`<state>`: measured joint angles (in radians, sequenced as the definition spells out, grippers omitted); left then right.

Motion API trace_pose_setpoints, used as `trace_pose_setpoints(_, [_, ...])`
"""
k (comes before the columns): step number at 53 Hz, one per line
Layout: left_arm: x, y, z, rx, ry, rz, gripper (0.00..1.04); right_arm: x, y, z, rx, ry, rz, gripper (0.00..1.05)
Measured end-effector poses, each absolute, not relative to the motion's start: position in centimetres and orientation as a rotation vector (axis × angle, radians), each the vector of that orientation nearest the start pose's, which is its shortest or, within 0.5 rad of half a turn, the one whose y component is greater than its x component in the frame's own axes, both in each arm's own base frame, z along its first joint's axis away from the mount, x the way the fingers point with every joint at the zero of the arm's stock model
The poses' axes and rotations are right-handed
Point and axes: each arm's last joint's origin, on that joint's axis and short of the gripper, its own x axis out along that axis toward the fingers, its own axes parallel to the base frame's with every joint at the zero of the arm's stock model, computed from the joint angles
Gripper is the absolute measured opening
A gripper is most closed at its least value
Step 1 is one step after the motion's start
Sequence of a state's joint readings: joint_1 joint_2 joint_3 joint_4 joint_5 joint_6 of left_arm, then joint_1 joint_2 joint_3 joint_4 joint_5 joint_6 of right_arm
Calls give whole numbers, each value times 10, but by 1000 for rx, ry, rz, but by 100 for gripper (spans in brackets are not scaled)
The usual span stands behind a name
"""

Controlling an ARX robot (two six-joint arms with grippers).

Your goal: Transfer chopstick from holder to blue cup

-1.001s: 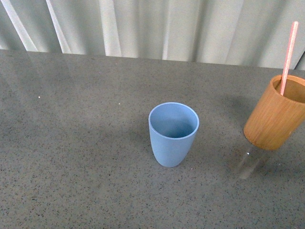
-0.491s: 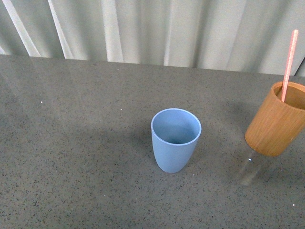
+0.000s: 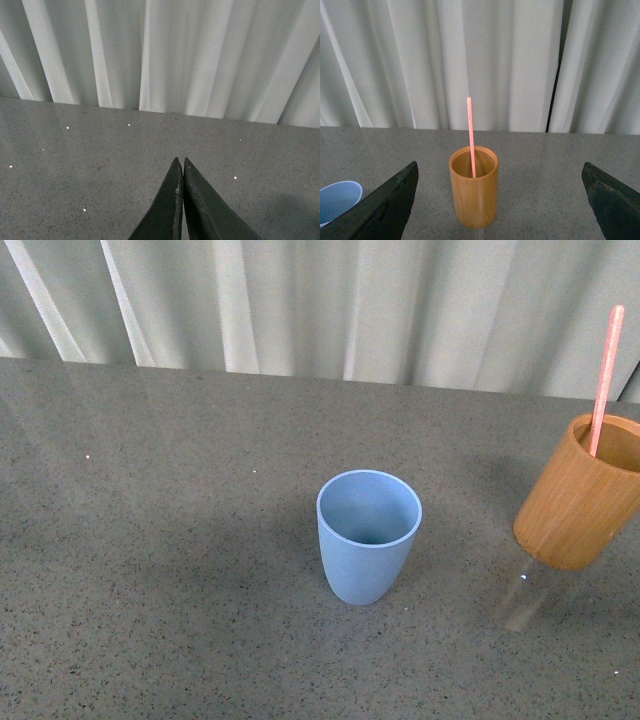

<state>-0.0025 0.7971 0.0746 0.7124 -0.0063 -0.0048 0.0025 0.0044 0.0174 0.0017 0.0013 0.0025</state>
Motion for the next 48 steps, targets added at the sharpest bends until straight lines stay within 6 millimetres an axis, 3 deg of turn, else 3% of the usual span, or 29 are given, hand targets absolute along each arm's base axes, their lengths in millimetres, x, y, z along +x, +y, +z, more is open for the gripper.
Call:
trace_pose_setpoints(9, [145, 0, 164, -5, 12, -1, 4, 97, 0, 169, 3, -15, 1, 95])
trace_pose_setpoints(48, [116, 0, 173, -5, -23, 0, 4, 97, 0, 169, 3, -15, 1, 95])
